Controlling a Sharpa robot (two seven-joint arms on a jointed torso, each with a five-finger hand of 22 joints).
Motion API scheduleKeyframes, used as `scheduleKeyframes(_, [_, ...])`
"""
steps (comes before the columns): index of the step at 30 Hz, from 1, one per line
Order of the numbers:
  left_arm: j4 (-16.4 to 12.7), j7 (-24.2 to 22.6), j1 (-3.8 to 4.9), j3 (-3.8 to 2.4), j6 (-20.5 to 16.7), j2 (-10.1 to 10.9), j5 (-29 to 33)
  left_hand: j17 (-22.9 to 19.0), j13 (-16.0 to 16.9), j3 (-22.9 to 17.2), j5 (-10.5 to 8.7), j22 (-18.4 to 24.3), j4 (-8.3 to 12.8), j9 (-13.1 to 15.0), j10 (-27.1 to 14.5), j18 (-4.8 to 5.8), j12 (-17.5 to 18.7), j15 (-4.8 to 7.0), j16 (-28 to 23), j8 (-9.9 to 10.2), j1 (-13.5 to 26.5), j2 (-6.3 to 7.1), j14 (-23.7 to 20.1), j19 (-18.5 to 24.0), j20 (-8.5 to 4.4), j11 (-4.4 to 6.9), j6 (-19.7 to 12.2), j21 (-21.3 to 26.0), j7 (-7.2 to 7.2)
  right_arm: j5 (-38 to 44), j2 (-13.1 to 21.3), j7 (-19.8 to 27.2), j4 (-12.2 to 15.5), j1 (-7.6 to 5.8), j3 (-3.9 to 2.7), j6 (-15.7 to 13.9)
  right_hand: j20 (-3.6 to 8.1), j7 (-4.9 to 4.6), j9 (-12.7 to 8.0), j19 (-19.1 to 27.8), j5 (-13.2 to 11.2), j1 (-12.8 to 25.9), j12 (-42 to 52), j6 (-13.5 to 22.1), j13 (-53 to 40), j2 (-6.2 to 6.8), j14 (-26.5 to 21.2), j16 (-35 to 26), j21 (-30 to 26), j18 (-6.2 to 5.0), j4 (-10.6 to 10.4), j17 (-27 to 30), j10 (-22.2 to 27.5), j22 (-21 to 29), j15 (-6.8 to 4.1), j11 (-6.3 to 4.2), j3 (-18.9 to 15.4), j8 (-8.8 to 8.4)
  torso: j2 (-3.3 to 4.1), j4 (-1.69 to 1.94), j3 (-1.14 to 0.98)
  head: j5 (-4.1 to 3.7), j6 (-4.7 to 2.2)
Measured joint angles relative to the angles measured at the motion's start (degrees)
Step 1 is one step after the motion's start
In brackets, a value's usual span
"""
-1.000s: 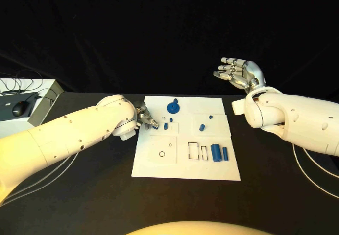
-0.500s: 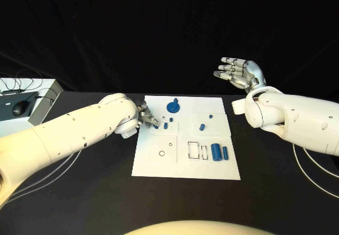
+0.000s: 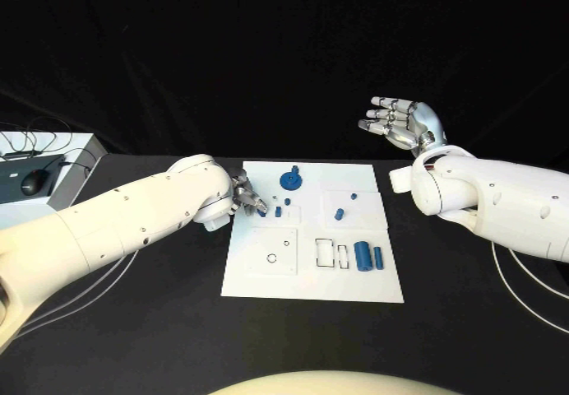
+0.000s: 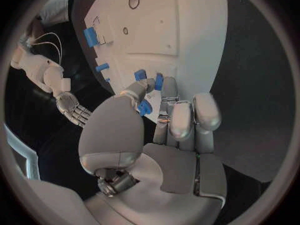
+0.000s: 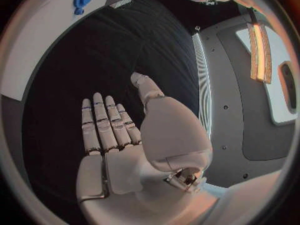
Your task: Assemble the parts on the task board
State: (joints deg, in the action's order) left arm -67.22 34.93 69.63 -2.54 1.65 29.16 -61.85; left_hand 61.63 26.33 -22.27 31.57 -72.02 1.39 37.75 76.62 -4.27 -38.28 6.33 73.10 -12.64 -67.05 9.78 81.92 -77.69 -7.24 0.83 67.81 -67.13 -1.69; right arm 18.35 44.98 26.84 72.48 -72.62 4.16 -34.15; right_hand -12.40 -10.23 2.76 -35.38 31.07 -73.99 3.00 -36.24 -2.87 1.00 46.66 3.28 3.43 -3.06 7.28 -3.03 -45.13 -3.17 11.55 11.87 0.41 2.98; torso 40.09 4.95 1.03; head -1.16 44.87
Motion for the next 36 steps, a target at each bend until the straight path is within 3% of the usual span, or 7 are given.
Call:
scheduleKeyframes(19, [-0.6, 0.0, -0.04, 0.07, -1.2, -0.1, -1.3, 0.8, 0.7, 2.0, -0.49, -0.9, 2.9, -0.2, 0.3, 0.0, 0.0, 0.0, 0.6, 0.0, 0.4, -0.46, 0.0, -0.1, -0.12, -0.31, 0.6, -0.6, 0.38, 0.0, 0.0, 0.0, 0.0, 0.06, 0.02, 0.2, 0.0, 0.0, 0.0, 0.0, 0.3, 0.0, 0.0, 0.0, 0.0, 0.0, -0.2, 0.0, 0.0, 0.0, 0.2, 0.0, 0.0, 0.0, -0.22, 0.0, 0.2, 0.0, 0.02, 0.02, 0.03, 0.02, -0.16])
scheduleKeyframes(21, [-0.6, -0.1, -0.04, 0.07, -1.4, -0.2, -1.4, 0.8, 0.8, 6.0, -0.67, -0.9, 3.0, -0.9, 2.5, 0.0, 0.0, -0.01, 0.6, -0.2, 0.6, -1.09, 0.0, -0.2, -0.21, 0.79, 1.8, -0.6, 1.53, 0.0, 0.0, 0.0, 0.0, 0.06, 0.02, 0.2, 0.0, 0.0, 0.0, 0.0, 0.3, 0.0, 0.0, 0.0, 0.0, 0.0, -0.2, 0.0, 0.0, 0.0, 0.2, 0.0, 0.0, 0.0, -0.22, 0.0, 0.2, 0.0, 0.04, 0.02, 0.03, 0.03, -0.15])
scheduleKeyframes(23, [-0.7, -0.2, -0.04, 0.07, -1.5, -0.3, -1.4, 0.8, 0.8, 7.6, -0.69, -0.9, 3.2, -0.9, 2.4, 0.0, 0.0, -0.01, 0.6, -0.2, 0.3, -1.41, 0.0, -0.2, -0.21, 0.83, 1.9, -0.6, 1.68, 0.0, 0.0, 0.0, 0.0, 0.07, 0.02, 0.2, 0.0, 0.0, 0.0, 0.0, 0.4, 0.0, 0.0, 0.0, 0.0, 0.0, -0.2, 0.0, 0.0, 0.0, 0.2, 0.0, 0.0, 0.0, -0.22, 0.0, 0.2, 0.0, 0.04, 0.03, 0.03, 0.03, -0.13])
scheduleKeyframes(24, [-0.8, -0.2, -0.05, 0.07, -1.6, -0.4, -1.5, 0.8, 0.8, 7.8, -0.7, -1.0, 3.4, -1.2, 2.8, 0.0, 0.2, 0.05, 0.6, -0.2, 0.2, -1.5, -0.1, -0.2, -0.21, 1.38, 2.1, -0.6, 1.54, 0.0, 0.0, 0.0, 0.0, 0.07, 0.02, 0.2, 0.0, 0.0, 0.0, 0.0, 0.6, 0.0, 0.0, 0.0, 0.0, 0.0, -0.2, 0.0, 0.0, 0.0, 0.2, 0.0, 0.0, 0.0, -0.22, 0.0, 0.2, 0.0, 0.04, 0.02, 0.03, 0.04, -0.13])
scheduleKeyframes(25, [-0.9, -0.3, -0.1, 0.09, -1.6, -0.5, -1.5, 0.8, 0.9, 7.8, -0.71, -1.0, 3.4, -1.4, 4.4, 0.0, 0.3, 0.22, 0.6, -0.2, 0.1, -1.69, -0.2, -0.2, -0.21, 2.87, 2.1, -0.6, 1.5, 0.0, 0.0, 0.0, 0.0, 0.07, 0.02, 0.2, 0.0, 0.0, 0.0, 0.0, 0.6, 0.0, 0.0, 0.0, 0.0, 0.0, -0.2, 0.0, 0.0, 0.0, 0.2, 0.0, 0.0, 0.0, -0.22, 0.0, 0.2, 0.0, 0.04, 0.02, 0.03, 0.05, -0.13])
scheduleKeyframes(26, [-1.0, -0.3, -0.15, 0.12, -1.6, -0.6, -1.5, 0.8, 0.9, 7.8, -0.74, -1.0, 3.4, -1.4, 5.0, -0.01, 0.4, 0.24, 0.6, -0.2, 0.1, -1.69, -0.3, -0.2, -0.21, 3.23, 2.1, -0.6, 1.51, 0.0, 0.0, 0.0, 0.0, 0.08, 0.02, 0.2, 0.0, 0.0, 0.0, 0.0, 0.6, 0.0, 0.0, 0.0, 0.0, 0.0, -0.2, 0.0, 0.0, 0.0, 0.2, 0.0, 0.0, 0.0, -0.21, 0.0, 0.2, 0.0, 0.04, 0.02, 0.03, 0.06, -0.13])
scheduleKeyframes(36, [-1.2, -0.6, -0.23, 0.17, -1.6, -0.5, -1.9, 1.1, 1.0, 5.5, -0.68, -1.2, 1.1, -1.4, 5.3, -0.03, 0.7, 0.32, 1.0, -0.9, 0.1, -1.69, -0.4, -0.2, -0.21, 3.47, 2.1, -0.7, 1.52, 0.0, 0.0, -0.1, 0.0, 0.1, 0.03, 0.3, 0.0, 0.0, 0.0, 0.0, 0.6, 0.0, 0.0, 0.0, 0.0, 0.0, -0.2, 0.0, 0.0, 0.0, 0.2, 0.0, 0.0, 0.0, -0.22, 0.0, 0.2, 0.0, 0.04, 0.02, 0.02, 0.1, -0.13])
